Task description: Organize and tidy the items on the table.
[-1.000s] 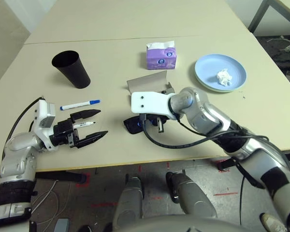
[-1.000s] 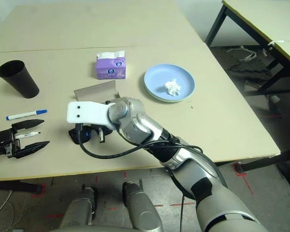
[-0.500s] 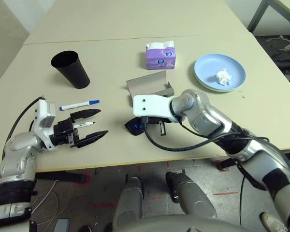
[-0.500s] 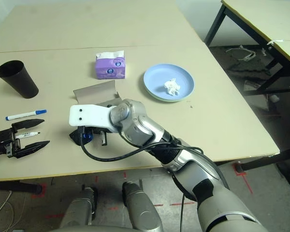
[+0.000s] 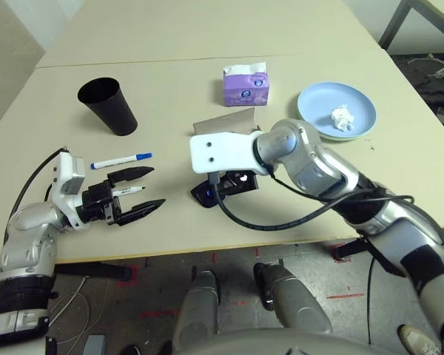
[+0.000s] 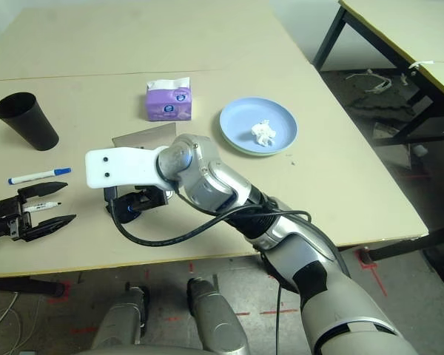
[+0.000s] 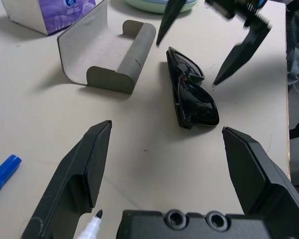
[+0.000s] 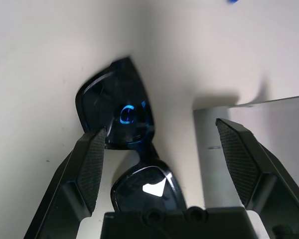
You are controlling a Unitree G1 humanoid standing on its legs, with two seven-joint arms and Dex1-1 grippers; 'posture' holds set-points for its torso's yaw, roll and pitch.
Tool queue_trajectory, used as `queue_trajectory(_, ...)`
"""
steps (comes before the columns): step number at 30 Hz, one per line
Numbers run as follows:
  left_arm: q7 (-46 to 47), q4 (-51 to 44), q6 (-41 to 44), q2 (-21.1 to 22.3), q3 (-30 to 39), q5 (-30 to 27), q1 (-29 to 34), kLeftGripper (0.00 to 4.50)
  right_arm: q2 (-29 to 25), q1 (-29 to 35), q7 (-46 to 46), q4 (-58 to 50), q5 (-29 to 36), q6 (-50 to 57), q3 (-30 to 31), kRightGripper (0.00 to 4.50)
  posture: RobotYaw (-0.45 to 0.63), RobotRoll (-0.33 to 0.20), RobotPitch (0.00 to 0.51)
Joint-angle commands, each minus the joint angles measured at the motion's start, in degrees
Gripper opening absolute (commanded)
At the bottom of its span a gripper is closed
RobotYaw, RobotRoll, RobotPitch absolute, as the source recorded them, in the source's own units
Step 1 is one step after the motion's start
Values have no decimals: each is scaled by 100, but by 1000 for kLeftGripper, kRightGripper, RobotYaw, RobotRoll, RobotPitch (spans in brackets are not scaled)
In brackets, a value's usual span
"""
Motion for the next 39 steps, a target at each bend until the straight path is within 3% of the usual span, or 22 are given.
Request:
queue_trajectory(1,-9,-56,-54,-19,8,54,154,4500,-4,82,-140,203,-212,-602,77,4478,-98,0,192)
queue_trajectory(10,10,-134,-25,-17,0,26,221,4500,-77,45,43,358,-509,-1187,43,4478,-99,0,195)
queue_trajectory(36,55,-198,0,-8,28,17,284,4500,-142,134,550,338,-683,-1211,-75,4478,-99,0,203)
queue_trajectory(39,62,-209,0,-8,29,10,285,4500,-167,194,613,295,-666,-1175,-78,3869,-99,0,204)
